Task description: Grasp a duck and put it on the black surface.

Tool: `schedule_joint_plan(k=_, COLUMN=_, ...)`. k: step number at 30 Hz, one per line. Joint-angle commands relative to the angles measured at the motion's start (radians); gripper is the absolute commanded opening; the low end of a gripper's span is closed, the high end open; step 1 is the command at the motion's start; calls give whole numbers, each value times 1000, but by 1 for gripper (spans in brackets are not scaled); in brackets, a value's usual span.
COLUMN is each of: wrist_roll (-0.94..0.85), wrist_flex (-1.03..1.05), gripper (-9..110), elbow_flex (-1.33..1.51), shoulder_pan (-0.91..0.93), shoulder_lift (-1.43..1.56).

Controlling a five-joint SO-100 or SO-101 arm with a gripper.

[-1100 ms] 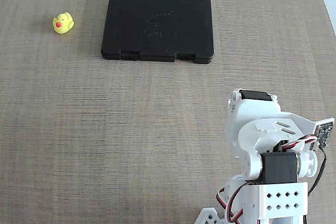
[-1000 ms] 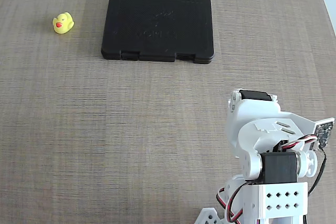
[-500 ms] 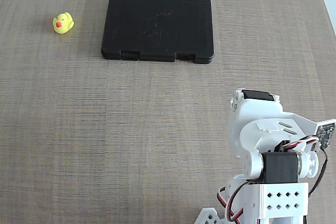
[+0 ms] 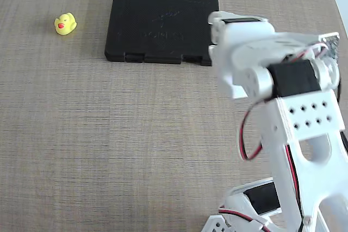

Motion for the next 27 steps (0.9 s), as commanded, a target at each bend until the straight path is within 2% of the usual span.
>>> schedule_joint_plan(k=1, wrist_roll=6, wrist_flex=-3, gripper=17, elbow_flex=-178, shoulder_pan=-133, shoulder_lift=-288)
schedule_joint_plan(k=6, wrist_roll=8, wrist_flex=-3, gripper=17, elbow_flex=-391, shoulder_pan=-319, shoulder_lift=-584)
schedule_joint_plan(k=12, wrist_roll=8, wrist_flex=-3, gripper=18, elbow_flex=-693, shoulder_pan=-440, shoulder_lift=-905)
schedule_joint_plan(k=27, wrist_roll=8, wrist_flex=-3, gripper=18, elbow_flex=-1279, shoulder_pan=-456, shoulder_lift=-1463)
